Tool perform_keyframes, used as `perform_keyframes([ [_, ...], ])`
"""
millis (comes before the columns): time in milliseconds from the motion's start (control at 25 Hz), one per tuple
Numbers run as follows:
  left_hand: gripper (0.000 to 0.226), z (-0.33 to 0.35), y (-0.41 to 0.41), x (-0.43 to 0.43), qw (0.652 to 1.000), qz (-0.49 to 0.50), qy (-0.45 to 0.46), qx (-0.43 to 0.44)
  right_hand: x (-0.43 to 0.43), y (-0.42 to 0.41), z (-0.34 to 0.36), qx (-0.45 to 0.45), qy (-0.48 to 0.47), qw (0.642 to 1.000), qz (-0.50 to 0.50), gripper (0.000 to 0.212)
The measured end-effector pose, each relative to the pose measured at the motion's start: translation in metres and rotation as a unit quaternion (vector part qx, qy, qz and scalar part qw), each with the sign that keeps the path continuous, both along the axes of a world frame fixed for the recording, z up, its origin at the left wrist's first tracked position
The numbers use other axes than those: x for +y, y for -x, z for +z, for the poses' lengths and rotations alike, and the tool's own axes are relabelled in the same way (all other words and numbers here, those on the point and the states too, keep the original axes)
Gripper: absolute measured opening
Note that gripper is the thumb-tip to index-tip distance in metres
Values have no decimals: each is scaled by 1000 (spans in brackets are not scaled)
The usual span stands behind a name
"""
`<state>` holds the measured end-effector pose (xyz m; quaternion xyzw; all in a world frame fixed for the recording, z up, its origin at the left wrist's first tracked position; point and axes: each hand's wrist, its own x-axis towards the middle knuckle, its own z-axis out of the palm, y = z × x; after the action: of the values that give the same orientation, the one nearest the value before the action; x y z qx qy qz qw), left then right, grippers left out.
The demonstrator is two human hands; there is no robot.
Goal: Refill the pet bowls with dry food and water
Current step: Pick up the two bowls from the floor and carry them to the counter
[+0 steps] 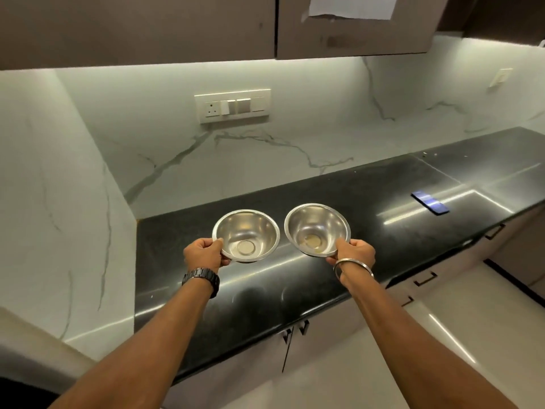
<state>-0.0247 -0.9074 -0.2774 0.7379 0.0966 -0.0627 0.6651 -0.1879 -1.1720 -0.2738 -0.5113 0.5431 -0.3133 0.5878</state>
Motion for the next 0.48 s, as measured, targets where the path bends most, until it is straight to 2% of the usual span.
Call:
perform_keyframes([
  [80, 9, -10, -4, 6, 1000, 29, -10, 7, -4, -16, -8, 14, 2, 1000, 21, 7],
  [400, 7, -51, 3, 3, 989, 129, -51, 48, -31, -56, -41, 55, 8, 990, 126, 17],
  [480, 5, -63, 9, 0, 986, 144, -65, 62, -37, -60, -49, 55, 6, 988, 144, 13],
])
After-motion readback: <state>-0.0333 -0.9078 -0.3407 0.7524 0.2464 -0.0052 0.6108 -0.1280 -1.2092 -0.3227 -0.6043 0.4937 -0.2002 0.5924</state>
